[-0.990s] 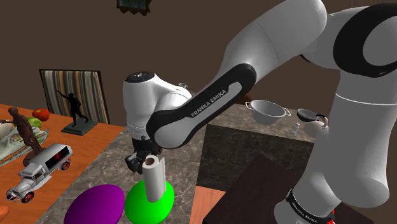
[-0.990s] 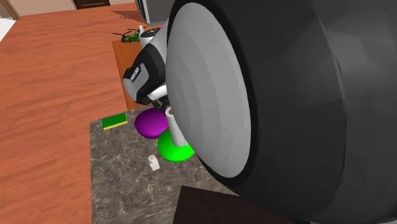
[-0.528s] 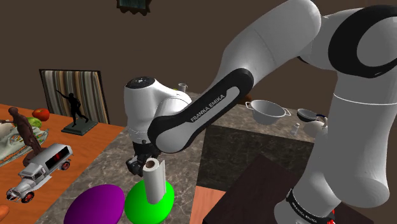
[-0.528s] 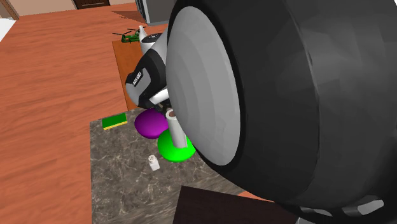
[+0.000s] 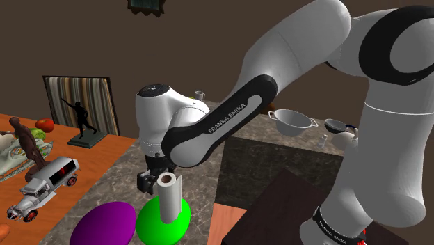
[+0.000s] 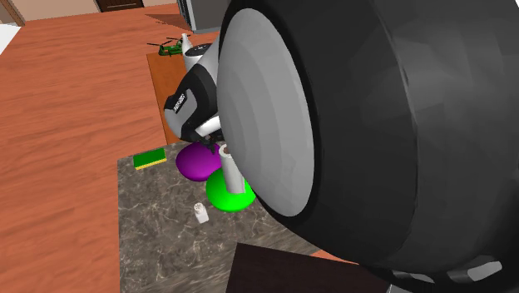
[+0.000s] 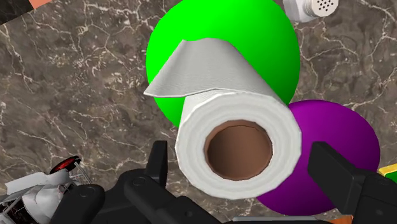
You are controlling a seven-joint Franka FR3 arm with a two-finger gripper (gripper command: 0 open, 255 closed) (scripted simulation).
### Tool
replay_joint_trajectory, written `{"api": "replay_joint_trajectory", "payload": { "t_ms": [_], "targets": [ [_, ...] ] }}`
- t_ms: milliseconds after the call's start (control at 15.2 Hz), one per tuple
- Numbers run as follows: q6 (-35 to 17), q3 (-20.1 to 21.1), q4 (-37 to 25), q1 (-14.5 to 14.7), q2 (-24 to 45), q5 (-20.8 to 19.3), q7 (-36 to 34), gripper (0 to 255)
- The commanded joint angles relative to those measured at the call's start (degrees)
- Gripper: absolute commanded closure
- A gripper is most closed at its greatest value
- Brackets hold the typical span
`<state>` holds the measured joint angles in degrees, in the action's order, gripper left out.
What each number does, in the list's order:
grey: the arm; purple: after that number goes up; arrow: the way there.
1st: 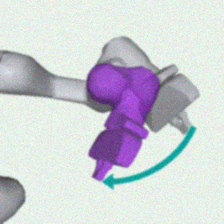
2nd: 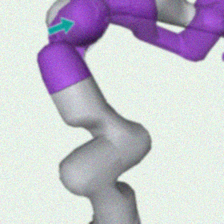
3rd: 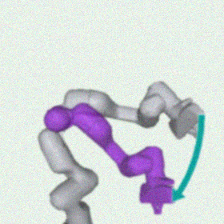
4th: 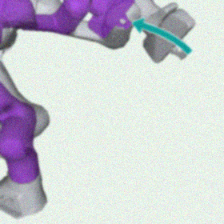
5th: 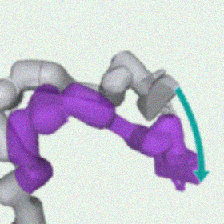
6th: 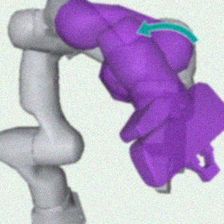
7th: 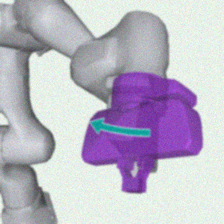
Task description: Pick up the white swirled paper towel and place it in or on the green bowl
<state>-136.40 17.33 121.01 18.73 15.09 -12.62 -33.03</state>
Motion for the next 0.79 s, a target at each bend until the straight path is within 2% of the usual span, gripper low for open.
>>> {"api": "replay_joint_trajectory", "payload": {
  "t_ms": [0, 198, 726],
  "targets": [
    [1.6, 0.3, -0.3, -0.1, -1.3, 0.8, 0.5, 0],
    [6.1, 1.1, -1.7, -0.4, -4.8, 2.8, 1.9, 0],
    [6.1, 1.0, -1.7, -0.4, -4.8, 2.8, 1.9, 0]
  ]
}}
